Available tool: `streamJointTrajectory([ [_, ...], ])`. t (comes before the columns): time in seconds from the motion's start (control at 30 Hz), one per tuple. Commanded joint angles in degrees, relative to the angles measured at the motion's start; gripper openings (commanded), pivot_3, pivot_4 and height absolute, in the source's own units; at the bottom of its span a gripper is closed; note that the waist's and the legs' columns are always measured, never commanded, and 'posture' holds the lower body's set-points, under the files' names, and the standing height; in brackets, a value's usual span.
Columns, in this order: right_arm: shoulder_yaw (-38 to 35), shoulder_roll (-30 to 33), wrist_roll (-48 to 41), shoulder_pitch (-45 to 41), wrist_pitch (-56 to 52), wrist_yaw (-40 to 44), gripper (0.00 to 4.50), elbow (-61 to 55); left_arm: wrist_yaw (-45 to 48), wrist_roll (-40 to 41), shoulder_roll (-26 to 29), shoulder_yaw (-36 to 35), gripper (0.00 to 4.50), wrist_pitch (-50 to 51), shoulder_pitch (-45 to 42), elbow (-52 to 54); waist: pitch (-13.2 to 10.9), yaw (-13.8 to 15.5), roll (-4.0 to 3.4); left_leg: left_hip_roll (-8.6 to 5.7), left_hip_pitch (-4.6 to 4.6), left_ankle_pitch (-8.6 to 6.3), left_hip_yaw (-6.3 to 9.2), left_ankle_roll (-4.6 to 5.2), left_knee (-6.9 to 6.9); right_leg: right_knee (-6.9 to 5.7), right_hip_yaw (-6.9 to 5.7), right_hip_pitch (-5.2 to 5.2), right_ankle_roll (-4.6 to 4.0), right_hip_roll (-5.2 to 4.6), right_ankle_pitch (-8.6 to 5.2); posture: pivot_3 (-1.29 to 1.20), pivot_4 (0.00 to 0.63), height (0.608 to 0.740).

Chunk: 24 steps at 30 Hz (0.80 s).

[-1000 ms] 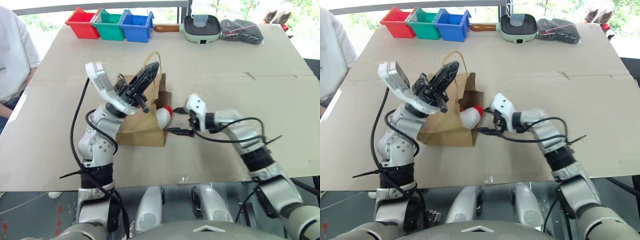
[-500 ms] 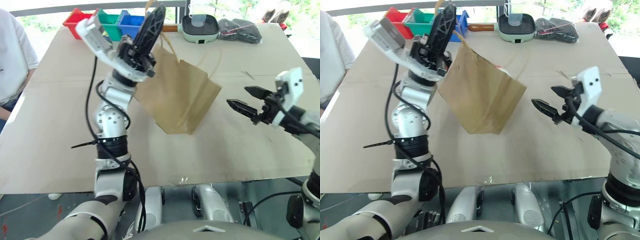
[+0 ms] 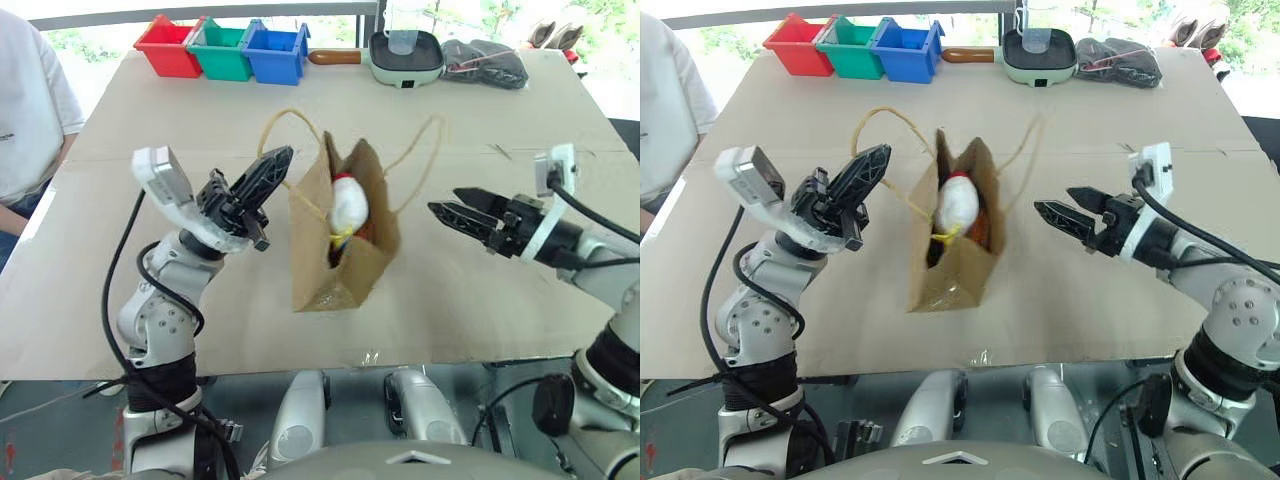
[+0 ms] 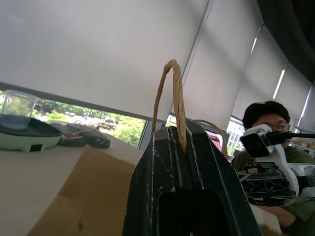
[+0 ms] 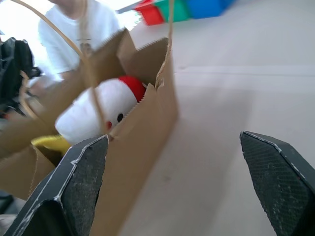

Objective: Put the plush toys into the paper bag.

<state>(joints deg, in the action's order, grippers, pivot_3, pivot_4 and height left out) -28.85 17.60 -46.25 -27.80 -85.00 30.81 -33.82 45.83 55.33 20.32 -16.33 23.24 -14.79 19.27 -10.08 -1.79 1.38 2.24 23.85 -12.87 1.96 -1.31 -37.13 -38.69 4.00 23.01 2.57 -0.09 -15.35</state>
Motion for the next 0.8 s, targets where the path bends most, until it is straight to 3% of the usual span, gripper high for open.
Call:
streamJointTrajectory([
  [0.03,2.3,-0.2,-3.7,-1.1,-0.7,-0.5,4.14,0.7,-1.4,1.3,0.5,-1.1,0.0,-0.5,0.9,3.4,0.0,-0.1,0.0,0.0,-0.01,0.0,0.0,0.0,0.03,0.01,0.0,0.0,0.0,0.01,0.0,0.0,0.15,0.74],
  [0.27,5.8,-5.0,-10.5,-7.4,1.9,-2.4,4.14,4.2,-3.0,1.2,1.0,-1.4,0.0,-1.0,1.7,5.0,0.0,-0.6,-0.08,0.01,0.0,0.0,0.03,0.0,0.1,-0.02,-0.02,0.05,-0.01,0.04,0.0,0.0,0.15,0.74],
  [0.53,17.2,-10.2,-9.6,-14.5,8.3,-5.4,4.14,8.3,-3.7,1.2,0.8,-1.1,0.0,-1.4,1.6,5.4,0.0,-0.6,-0.08,0.02,0.01,0.0,0.03,0.0,0.1,0.0,-0.02,0.05,0.0,0.03,0.0,0.0,0.15,0.74],
  [0.63,18.7,-12.8,-9.2,-17.0,16.4,-3.5,3.44,10.7,-4.2,1.3,0.7,-1.1,0.0,-1.6,1.5,5.8,-0.1,-0.5,-0.09,0.02,0.02,0.0,0.03,0.0,0.1,0.0,-0.03,0.06,0.0,0.03,0.0,0.0,0.15,0.74],
  [0.8,16.6,-14.6,-16.1,-20.4,21.0,-2.0,1.17,11.8,-4.8,1.5,1.4,-2.1,0.0,-1.7,-0.6,4.0,-0.1,-0.5,-0.08,0.03,0.08,0.0,0.05,0.0,0.11,-0.01,-0.05,0.13,0.0,0.03,0.01,0.0,0.15,0.74],
])
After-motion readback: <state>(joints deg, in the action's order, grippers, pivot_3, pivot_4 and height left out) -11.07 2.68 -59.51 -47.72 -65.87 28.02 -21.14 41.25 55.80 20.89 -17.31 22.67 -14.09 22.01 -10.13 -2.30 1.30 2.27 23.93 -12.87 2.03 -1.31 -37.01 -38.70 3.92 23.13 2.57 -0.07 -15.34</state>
